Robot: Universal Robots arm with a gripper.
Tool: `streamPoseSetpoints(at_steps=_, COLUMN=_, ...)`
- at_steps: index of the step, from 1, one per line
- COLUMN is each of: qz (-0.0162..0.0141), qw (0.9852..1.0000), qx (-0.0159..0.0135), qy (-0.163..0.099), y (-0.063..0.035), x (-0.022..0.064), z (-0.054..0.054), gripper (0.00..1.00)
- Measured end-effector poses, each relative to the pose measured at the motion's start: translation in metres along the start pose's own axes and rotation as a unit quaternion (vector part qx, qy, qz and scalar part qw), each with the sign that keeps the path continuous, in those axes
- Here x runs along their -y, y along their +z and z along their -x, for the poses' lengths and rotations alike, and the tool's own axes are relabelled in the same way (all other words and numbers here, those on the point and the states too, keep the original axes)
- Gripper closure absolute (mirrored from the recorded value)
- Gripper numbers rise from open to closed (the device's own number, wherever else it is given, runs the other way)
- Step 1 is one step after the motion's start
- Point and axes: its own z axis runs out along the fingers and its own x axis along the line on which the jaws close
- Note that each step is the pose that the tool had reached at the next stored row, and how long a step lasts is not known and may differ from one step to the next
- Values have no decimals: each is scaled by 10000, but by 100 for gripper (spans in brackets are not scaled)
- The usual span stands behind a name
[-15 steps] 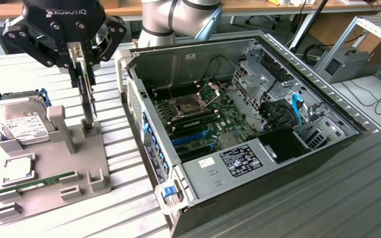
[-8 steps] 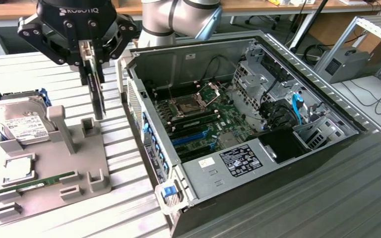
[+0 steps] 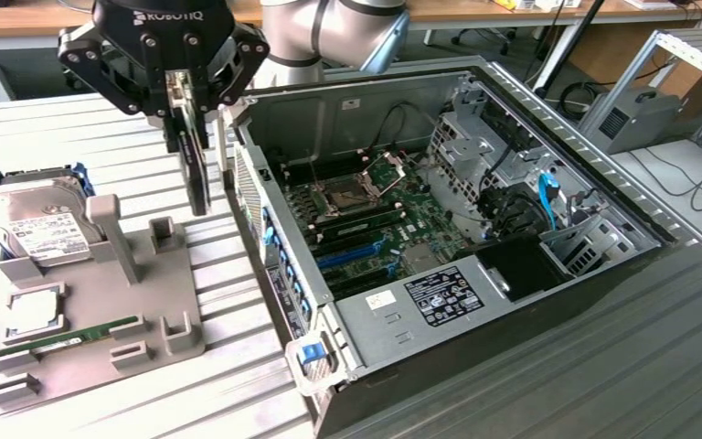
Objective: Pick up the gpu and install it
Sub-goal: 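Pick up the gpu and move the gpu toward the slot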
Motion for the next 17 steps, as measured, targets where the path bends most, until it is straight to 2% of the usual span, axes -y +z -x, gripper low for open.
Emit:
streamPoseSetpoints(at_steps=11, qz=0, qw=10000, qx=-1, qy=-8, y=-16, x=-21, z=208, gripper=73)
streamPoseSetpoints(at_steps=17, qz=0, qw=10000, qx=-1, qy=-20, y=-22, x=-33, z=384, gripper=73)
